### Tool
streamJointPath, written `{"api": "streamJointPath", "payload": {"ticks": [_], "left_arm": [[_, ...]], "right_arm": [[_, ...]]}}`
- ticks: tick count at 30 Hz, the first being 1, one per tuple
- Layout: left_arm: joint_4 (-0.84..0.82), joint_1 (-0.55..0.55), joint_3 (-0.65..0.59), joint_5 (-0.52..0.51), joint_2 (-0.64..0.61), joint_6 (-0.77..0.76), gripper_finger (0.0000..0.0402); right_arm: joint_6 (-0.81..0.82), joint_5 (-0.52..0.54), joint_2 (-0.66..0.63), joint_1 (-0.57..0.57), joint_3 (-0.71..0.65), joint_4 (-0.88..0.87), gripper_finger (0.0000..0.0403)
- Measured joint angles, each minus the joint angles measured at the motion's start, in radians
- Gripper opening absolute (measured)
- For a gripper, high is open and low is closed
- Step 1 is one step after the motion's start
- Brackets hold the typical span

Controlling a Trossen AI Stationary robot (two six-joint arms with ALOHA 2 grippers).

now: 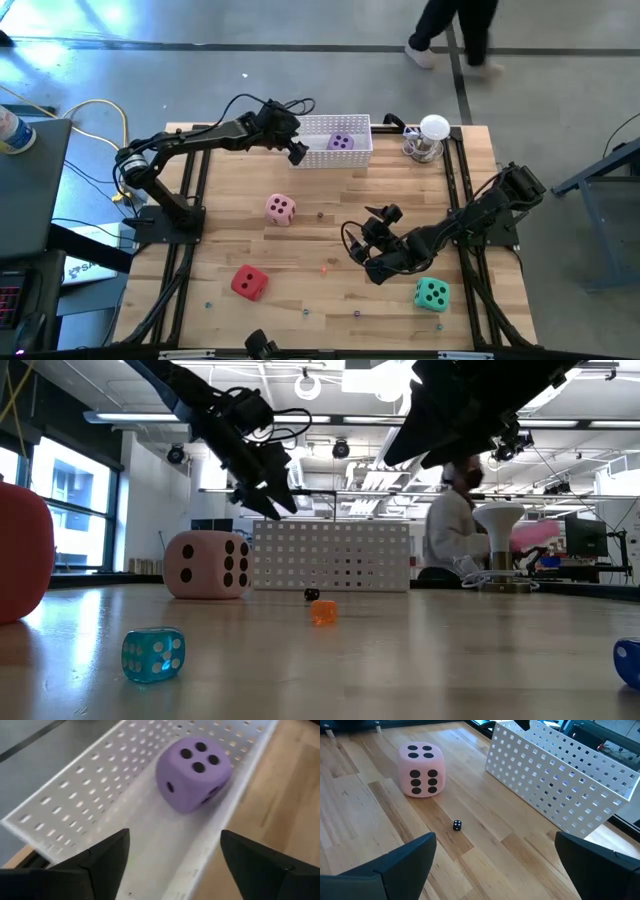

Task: Pick & Place Dice
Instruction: Put the large pink dice into the white bin

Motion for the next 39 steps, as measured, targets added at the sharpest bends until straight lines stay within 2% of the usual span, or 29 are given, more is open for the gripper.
{"api": "streamJointPath", "payload": {"ticks": [7, 14, 22, 30, 39], "left_arm": [[0.001, 0.0, 0.0, 0.003, 0.0, 0.028, 0.0231], [0.009, -0.007, 0.0, 0.011, -0.036, 0.04, 0.0222], [-0.09, -0.068, 0.0, 0.095, -0.244, 0.082, 0.0222], [-0.293, -0.171, 0.0, 0.252, -0.459, 0.082, 0.0222], [-0.551, -0.316, -0.017, 0.137, -0.642, -0.001, 0.0222]], "right_arm": [[0.0, 0.0, 0.0, 0.0, 0.0, 0.0, 0.04], [0.0, 0.0, 0.0, 0.0, 0.0, 0.0, 0.04], [0.0, -0.012, 0.0, 0.0, 0.0, 0.0, 0.04], [0.004, -0.049, 0.0, 0.0, 0.0, 0.002, 0.04], [-0.082, -0.054, 0.0, 0.008, 0.0, 0.087, 0.04]]}}
